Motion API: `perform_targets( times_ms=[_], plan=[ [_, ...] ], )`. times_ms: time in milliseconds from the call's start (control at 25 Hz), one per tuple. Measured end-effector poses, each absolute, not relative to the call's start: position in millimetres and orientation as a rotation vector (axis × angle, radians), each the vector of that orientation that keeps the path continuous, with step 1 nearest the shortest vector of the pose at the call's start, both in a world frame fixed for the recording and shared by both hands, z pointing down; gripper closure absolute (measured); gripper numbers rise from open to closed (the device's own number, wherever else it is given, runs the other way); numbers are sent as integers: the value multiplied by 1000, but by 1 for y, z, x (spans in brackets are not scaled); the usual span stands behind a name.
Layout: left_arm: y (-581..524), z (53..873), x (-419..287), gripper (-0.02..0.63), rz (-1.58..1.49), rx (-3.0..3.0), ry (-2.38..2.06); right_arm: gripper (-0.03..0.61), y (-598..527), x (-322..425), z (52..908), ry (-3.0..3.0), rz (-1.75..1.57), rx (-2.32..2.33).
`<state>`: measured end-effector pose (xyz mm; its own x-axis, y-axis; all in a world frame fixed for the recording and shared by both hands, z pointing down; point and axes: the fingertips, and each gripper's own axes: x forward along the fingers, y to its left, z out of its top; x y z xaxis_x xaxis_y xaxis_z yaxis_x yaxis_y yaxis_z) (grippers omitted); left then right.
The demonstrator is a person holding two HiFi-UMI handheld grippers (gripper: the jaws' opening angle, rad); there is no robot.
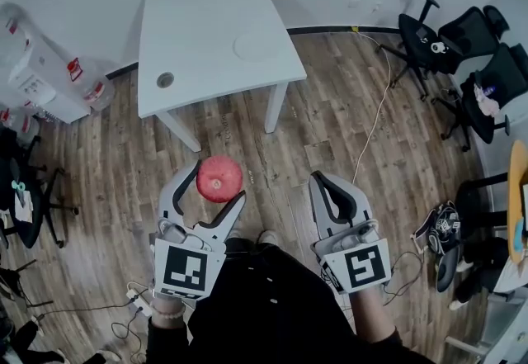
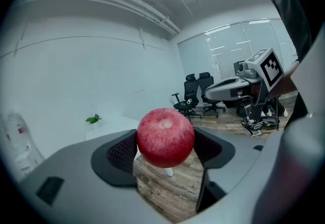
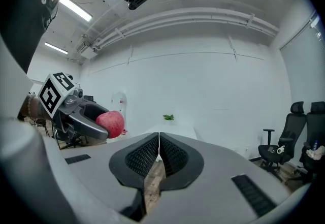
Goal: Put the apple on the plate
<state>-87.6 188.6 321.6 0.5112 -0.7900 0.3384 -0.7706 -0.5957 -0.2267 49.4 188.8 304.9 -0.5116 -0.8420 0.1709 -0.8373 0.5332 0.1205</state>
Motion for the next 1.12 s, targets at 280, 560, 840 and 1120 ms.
perform_targets(
  times_ms=[280, 560, 840, 1120],
  plan=[
    [203, 318, -73, 256, -617, -2650, 1438, 537, 201, 64, 304, -2608, -76, 1383],
    [213, 319, -53, 256, -613, -2642, 1463, 537, 209, 82, 303, -2614, -84, 1359],
    [217, 319, -38, 256, -620, -2637, 1443, 537, 213, 95, 307, -2629, -78, 1387],
    [205, 318, -34, 256, -603, -2626, 1410, 537, 204, 97, 309, -2632, -84, 1418]
  ],
)
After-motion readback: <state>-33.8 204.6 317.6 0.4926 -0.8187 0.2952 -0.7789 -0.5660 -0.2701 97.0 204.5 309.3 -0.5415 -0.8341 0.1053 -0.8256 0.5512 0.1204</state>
